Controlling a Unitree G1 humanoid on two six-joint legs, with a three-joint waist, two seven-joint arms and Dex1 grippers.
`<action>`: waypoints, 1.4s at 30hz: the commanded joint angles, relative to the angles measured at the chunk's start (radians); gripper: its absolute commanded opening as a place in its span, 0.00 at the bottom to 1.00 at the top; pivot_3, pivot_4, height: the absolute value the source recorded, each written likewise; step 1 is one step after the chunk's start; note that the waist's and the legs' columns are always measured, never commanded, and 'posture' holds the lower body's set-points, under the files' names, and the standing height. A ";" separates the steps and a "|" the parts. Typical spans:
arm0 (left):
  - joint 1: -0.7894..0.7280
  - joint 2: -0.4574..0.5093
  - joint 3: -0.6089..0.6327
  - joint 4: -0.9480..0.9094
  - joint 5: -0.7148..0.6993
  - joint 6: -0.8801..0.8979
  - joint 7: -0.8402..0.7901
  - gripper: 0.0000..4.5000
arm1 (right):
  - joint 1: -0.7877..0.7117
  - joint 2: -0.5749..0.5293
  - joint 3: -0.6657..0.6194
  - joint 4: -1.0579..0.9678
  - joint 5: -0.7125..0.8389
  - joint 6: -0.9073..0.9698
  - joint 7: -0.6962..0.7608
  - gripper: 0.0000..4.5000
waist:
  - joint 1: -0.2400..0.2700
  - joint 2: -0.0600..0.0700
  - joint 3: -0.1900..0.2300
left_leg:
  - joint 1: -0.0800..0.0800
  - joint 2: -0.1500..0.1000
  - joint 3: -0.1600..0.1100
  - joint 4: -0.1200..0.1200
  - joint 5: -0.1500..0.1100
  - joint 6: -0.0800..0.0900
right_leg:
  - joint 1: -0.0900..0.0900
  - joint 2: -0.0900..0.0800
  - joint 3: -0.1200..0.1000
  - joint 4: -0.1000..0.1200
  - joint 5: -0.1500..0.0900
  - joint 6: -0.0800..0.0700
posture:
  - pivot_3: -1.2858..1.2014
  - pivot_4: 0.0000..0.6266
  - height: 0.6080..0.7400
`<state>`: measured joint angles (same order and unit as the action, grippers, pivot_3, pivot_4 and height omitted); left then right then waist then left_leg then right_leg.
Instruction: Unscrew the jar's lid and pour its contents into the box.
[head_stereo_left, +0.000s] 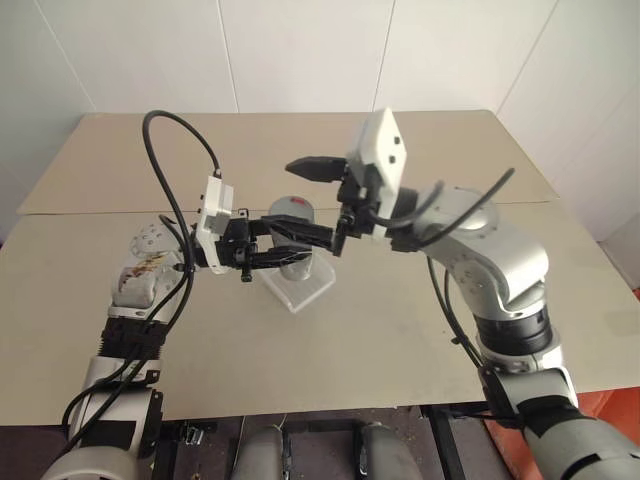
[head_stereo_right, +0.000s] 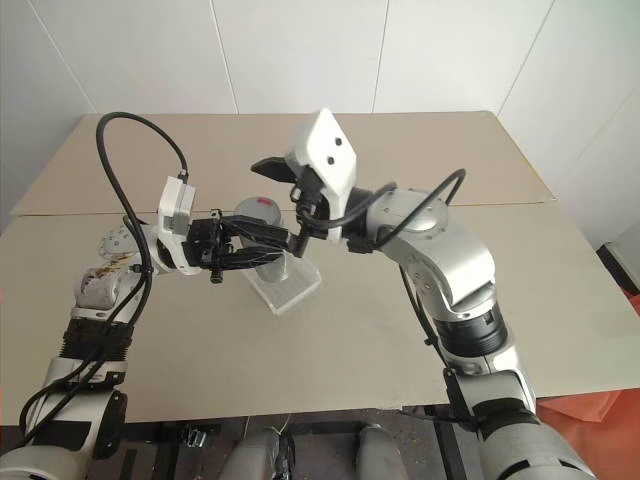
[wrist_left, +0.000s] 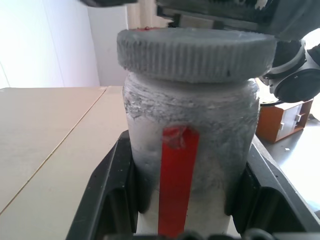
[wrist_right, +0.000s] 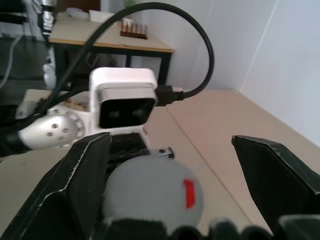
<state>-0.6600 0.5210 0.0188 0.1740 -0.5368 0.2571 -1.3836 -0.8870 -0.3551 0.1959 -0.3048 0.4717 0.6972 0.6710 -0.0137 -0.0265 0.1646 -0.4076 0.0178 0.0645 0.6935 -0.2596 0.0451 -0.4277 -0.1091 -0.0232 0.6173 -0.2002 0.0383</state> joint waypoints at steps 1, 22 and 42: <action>-0.025 0.007 0.016 -0.009 -0.006 -0.025 -0.010 0.43 | -0.032 0.019 0.009 0.012 -0.030 0.001 -0.021 1.00 | 0.002 0.000 0.000 | 0.000 0.000 0.000 0.000 0.000 0.000 | 0.000 0.000 0.000 0.000 0.000 0.000 | 0.52 0.24 1.00; -0.021 0.016 0.018 -0.008 -0.002 -0.039 -0.004 0.43 | 0.010 0.036 0.013 -0.034 -0.035 0.049 -0.031 1.00 | 0.001 0.000 0.000 | -0.001 0.000 -0.001 0.000 0.000 0.000 | 0.000 0.000 -0.001 0.000 0.000 0.000 | 0.52 0.24 1.00; -0.002 0.034 0.019 -0.024 -0.009 -0.036 -0.004 0.43 | 0.096 -0.102 -0.098 -0.089 0.031 0.022 0.042 1.00 | 0.001 0.000 0.000 | -0.001 0.000 -0.001 0.000 0.000 0.000 | 0.000 0.000 -0.001 -0.001 0.000 0.000 | 0.52 0.24 1.00</action>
<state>-0.6596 0.5475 0.0237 0.1855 -0.5300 0.2375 -1.3664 -0.7901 -0.4452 0.1497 -0.3687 0.4998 0.7457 0.7208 -0.0123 -0.0264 0.1646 -0.4082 0.0179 0.0636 0.6935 -0.2597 0.0453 -0.4273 -0.1092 -0.0242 0.6164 -0.2002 0.0383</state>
